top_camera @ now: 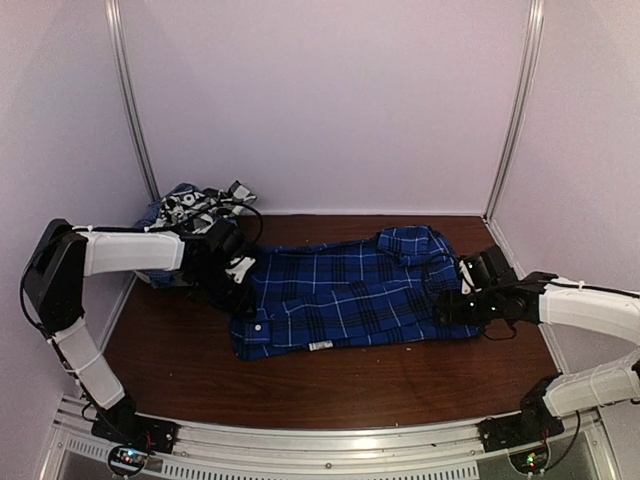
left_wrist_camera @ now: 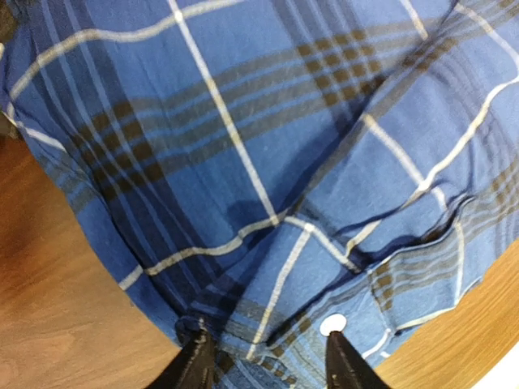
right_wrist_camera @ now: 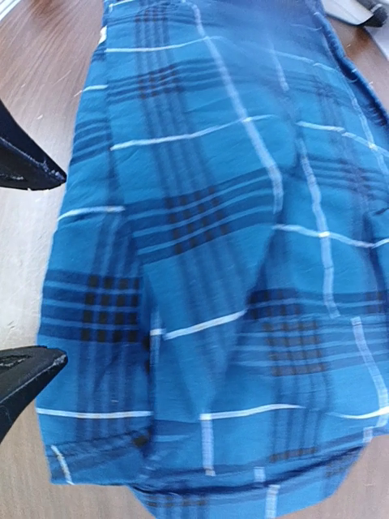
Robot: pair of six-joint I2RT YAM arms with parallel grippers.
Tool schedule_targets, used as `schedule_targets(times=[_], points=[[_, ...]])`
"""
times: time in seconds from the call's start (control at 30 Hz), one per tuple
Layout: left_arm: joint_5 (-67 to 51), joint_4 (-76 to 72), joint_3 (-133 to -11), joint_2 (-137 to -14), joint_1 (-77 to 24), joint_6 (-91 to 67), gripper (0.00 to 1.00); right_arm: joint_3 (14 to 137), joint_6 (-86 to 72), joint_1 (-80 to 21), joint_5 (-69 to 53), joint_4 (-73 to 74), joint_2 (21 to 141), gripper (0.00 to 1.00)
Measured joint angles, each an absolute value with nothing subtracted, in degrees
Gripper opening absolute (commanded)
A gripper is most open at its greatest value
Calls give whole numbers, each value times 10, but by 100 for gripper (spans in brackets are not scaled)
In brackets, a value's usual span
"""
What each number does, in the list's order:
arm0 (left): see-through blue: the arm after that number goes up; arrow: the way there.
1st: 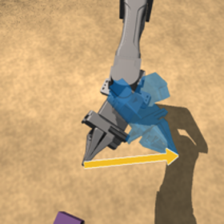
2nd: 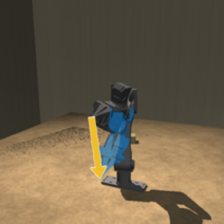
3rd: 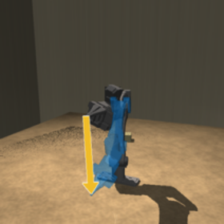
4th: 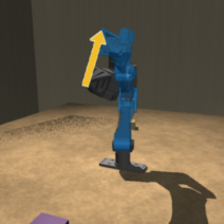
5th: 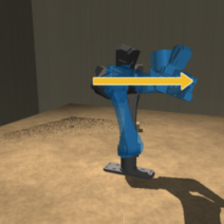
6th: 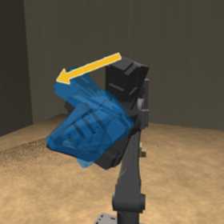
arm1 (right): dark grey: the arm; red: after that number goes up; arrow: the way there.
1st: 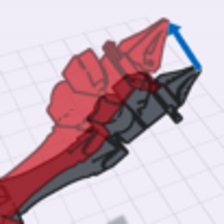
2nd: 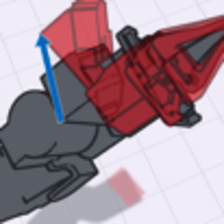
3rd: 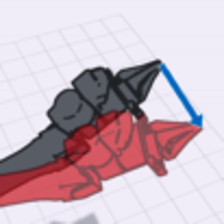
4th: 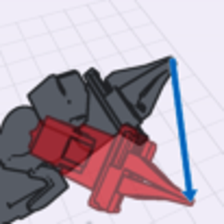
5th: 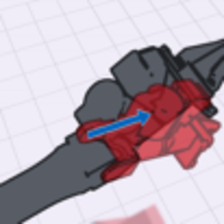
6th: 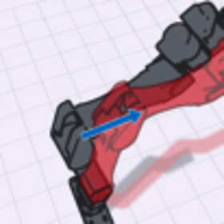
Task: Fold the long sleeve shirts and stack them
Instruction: Adjust the sleeve at the center of the board, then move the 1/3-folded shirt to the center of the board.
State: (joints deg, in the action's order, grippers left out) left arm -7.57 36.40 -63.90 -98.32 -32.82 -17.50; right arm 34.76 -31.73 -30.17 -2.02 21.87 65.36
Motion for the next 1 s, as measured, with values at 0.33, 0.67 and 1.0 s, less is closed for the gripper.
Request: schedule_targets(times=[0.33,0.67,1.0], points=[[-123,263,-637,-931,-335,-195,56,465,-269,-290,26,200,794,67],[-178,159,-584,-969,-376,-236,56,510,-231,-266,41,177,940,66],[-167,111,-505,-978,-390,-266,56,380,-272,-267,4,117,859,67]])
